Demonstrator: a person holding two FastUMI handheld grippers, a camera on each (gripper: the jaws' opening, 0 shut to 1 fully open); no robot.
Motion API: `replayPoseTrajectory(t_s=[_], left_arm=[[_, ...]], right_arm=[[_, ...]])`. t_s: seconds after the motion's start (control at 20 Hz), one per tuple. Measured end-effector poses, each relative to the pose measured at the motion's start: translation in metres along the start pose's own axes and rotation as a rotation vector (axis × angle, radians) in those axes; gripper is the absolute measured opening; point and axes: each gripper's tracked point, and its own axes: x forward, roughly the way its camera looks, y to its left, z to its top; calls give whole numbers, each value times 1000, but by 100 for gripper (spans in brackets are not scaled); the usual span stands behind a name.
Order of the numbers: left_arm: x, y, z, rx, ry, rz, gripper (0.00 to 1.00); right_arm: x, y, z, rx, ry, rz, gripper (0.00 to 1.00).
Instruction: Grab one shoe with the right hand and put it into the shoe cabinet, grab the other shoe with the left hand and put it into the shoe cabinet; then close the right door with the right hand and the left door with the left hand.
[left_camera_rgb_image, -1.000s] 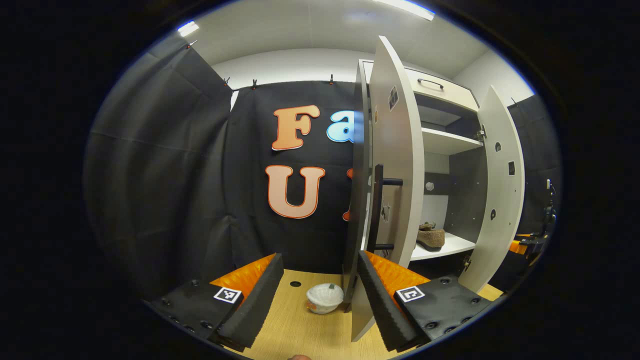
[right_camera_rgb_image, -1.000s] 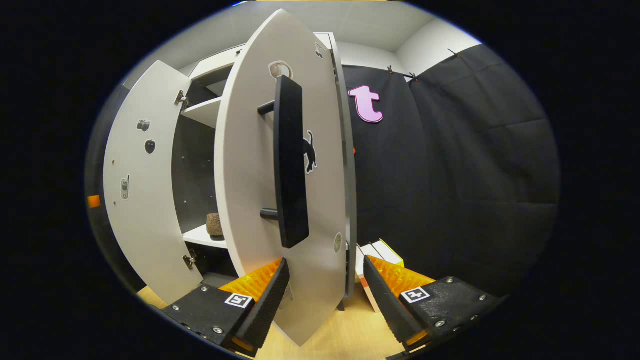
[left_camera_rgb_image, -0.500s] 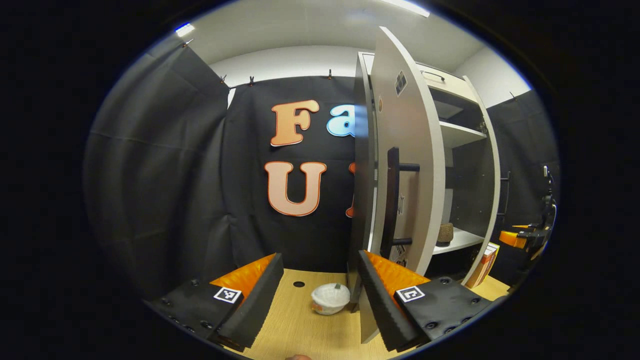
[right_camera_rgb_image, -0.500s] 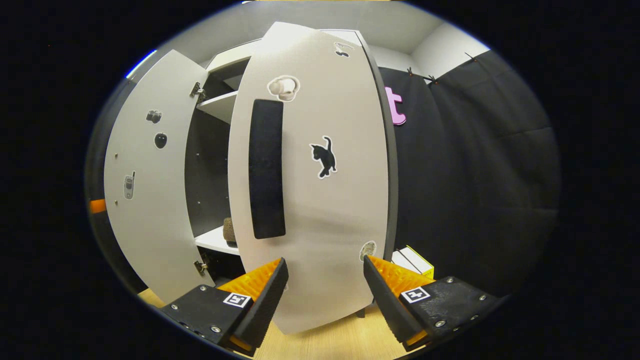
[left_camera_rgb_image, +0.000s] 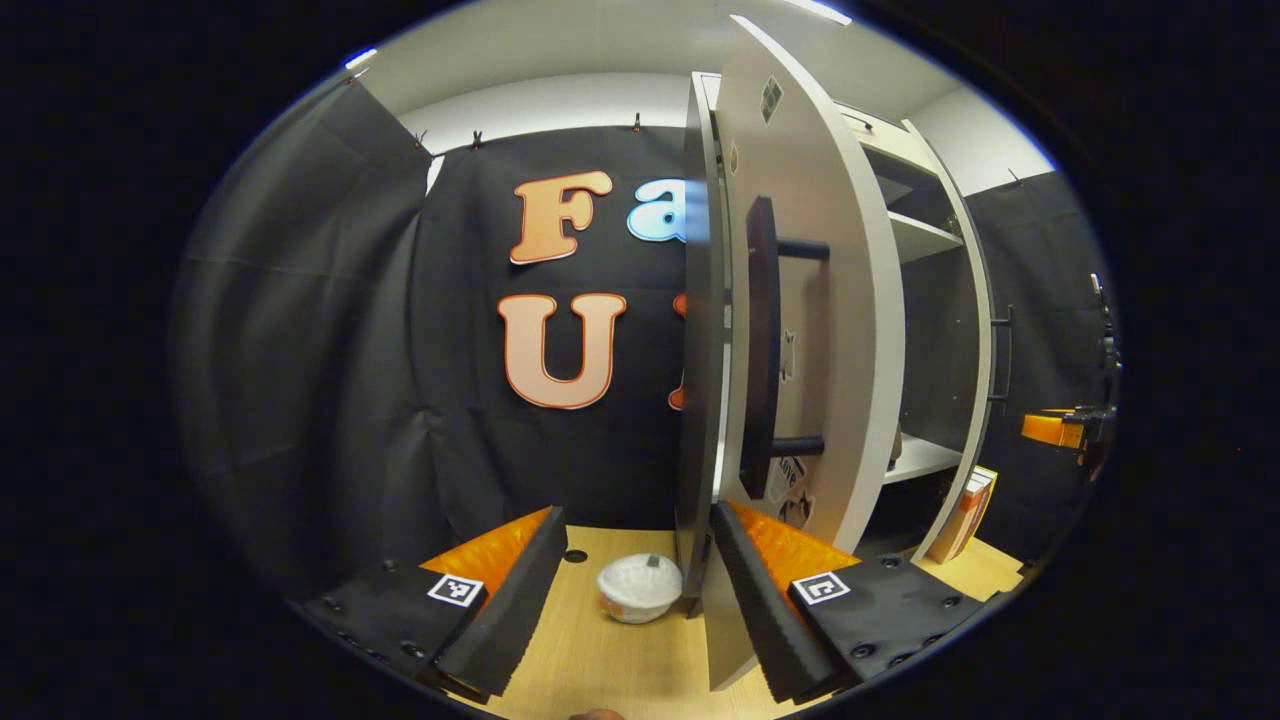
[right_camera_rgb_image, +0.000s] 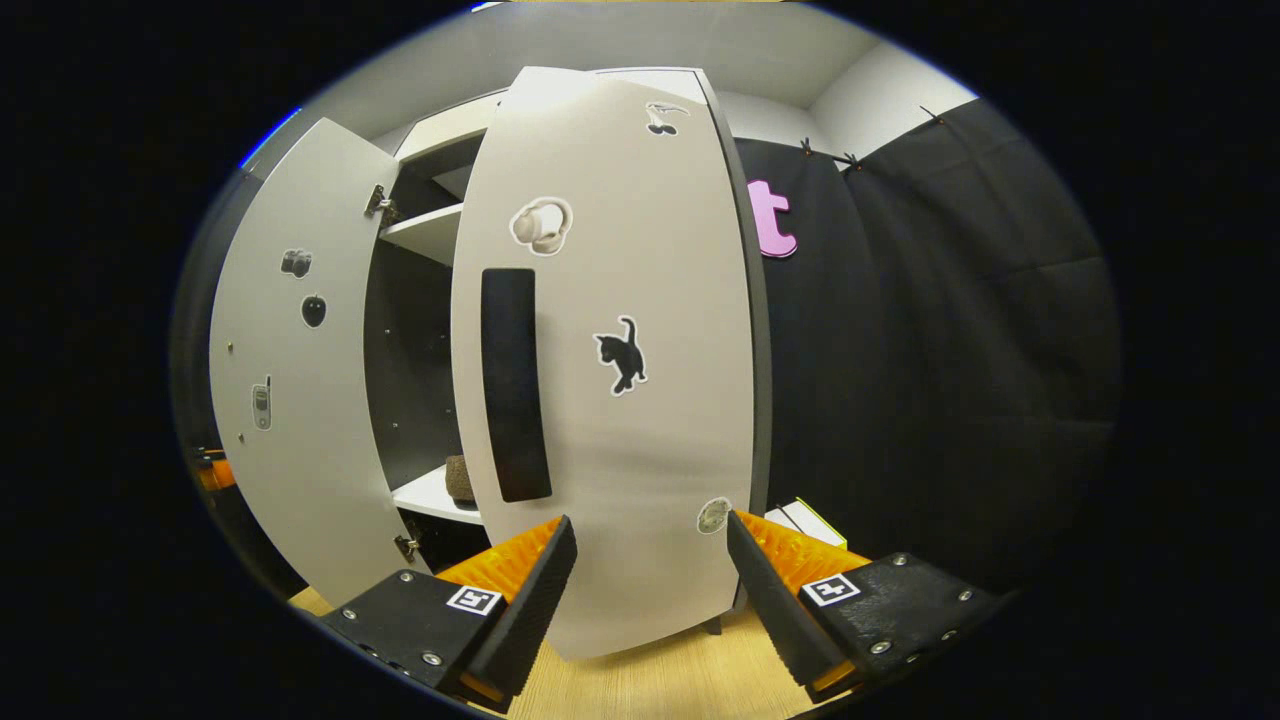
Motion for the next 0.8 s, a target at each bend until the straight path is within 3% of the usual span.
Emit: replayPoseTrajectory(t_s=[0.15, 0.4, 0.45, 0.55, 0.8], left_arm=[[1, -5, -4, -4, 0, 5, 99], [1, -17, -7, -36, 6, 10, 94], [0, -26, -8, -41, 6, 2, 99], [2, -51, -10, -34, 9, -34, 94], [17, -131, -14, 19, 6, -136, 94]], right_arm=[[-6, -14, 10, 5, -8, -11, 93], [-9, -41, 20, 24, 5, -41, 93], [-10, -47, 22, 27, 7, -47, 93], [-10, -54, 27, 16, 5, -53, 93], [-14, -79, 40, -27, -2, -75, 93]])
